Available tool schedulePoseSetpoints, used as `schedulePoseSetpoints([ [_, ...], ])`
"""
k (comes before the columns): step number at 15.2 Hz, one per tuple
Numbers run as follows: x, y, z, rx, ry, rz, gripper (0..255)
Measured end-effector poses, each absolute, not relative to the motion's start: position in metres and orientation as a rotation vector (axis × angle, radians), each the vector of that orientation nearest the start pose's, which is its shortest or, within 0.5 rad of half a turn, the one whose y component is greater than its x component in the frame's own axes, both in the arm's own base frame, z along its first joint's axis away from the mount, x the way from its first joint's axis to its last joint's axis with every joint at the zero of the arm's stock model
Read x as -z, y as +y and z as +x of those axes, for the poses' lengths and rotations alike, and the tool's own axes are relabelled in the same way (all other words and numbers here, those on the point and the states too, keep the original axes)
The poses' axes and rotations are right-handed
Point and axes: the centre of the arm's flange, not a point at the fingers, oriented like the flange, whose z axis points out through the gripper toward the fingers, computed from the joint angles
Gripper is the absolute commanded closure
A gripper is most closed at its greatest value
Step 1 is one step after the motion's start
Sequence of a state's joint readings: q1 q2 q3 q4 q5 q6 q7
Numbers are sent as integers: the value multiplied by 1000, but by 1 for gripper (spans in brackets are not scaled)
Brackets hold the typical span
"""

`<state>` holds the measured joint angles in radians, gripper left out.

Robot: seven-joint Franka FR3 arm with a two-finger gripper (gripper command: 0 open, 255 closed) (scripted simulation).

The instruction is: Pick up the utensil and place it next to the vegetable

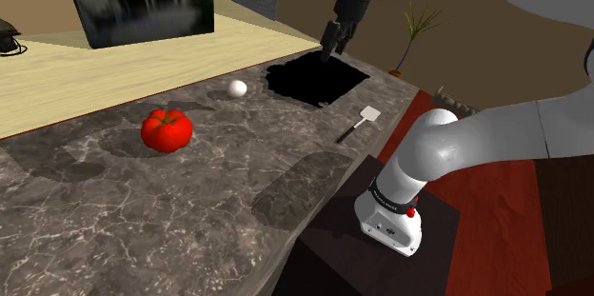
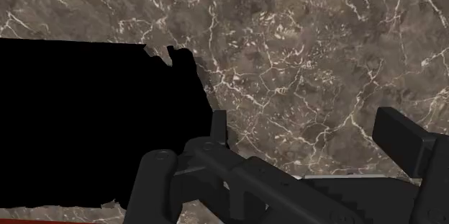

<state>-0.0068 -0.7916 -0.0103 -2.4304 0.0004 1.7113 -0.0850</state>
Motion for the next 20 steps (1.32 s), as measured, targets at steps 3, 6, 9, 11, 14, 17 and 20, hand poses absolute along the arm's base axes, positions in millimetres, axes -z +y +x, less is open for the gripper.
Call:
schedulePoseSetpoints([
  [3,-560,-11,306,113,-232,-3124,0],
  [6,-536,-20,281,109,-526,-3083,0],
  [9,-506,-38,259,106,-833,-3007,0],
  [11,-490,-49,244,102,-1036,-2939,0],
  [14,-461,-73,230,97,-1328,-2811,0],
  [17,-435,-100,218,91,-1608,-2654,0],
  [20,-408,-129,209,86,-1869,-2469,0],
])
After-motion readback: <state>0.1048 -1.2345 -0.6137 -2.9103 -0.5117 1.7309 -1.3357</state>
